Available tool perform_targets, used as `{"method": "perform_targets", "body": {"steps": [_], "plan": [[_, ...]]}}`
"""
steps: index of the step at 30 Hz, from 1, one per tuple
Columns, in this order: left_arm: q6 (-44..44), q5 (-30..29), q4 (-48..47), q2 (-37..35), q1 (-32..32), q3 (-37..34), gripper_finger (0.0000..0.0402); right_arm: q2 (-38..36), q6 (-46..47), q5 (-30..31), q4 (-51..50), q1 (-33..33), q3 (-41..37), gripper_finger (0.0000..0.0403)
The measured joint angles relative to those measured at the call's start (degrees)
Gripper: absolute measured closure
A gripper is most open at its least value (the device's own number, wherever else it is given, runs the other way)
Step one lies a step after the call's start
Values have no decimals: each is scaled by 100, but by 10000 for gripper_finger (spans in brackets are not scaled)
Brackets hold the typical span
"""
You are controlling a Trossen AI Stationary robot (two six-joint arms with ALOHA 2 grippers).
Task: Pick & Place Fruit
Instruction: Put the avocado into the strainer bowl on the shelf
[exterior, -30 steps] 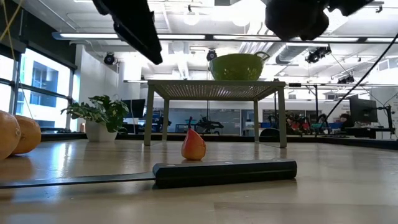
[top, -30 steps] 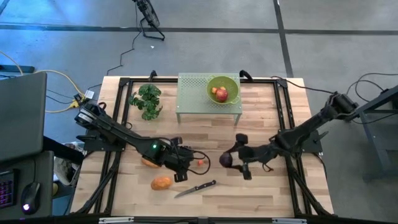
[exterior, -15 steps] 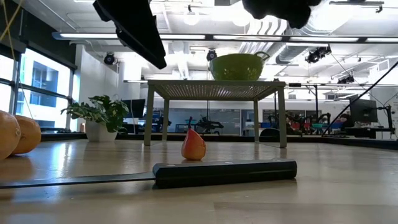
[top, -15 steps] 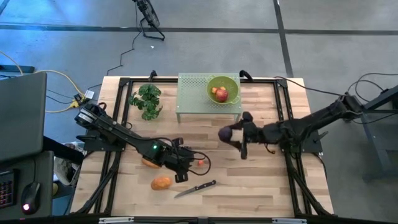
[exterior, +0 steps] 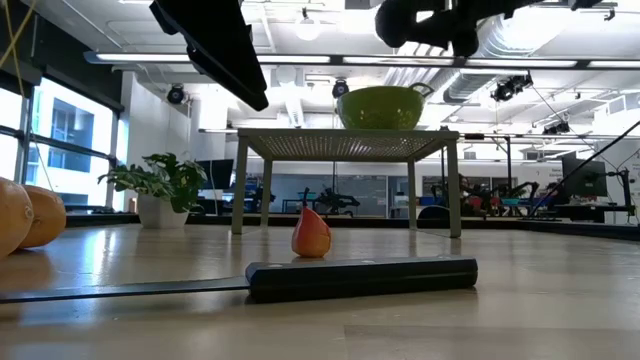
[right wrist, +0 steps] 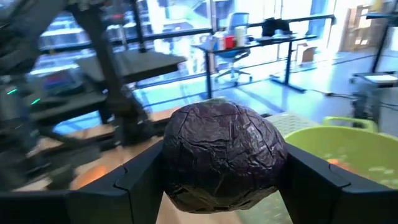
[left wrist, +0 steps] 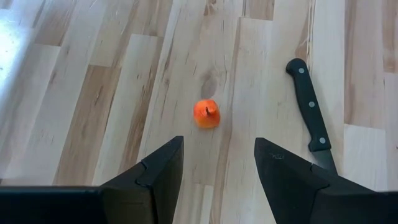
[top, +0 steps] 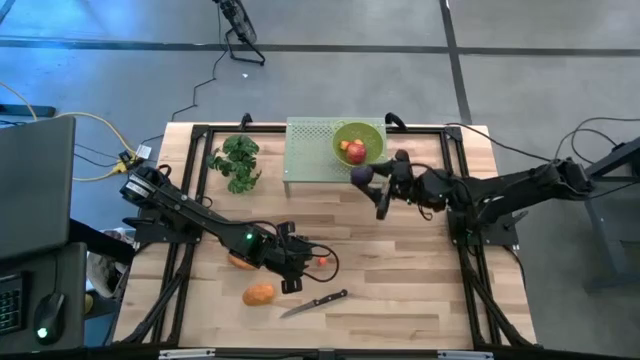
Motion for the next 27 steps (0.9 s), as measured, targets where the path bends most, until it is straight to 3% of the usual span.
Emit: {"method": "perform_targets", "body": {"steps": [15, 27], "plan": [[-1, 4, 0, -2, -1, 0, 210, 1, 13, 0, -189, -1357, 0, 149], [-3, 9, 0, -2, 0, 0, 210, 4, 348, -8, -918, -1829, 0, 148]]}}
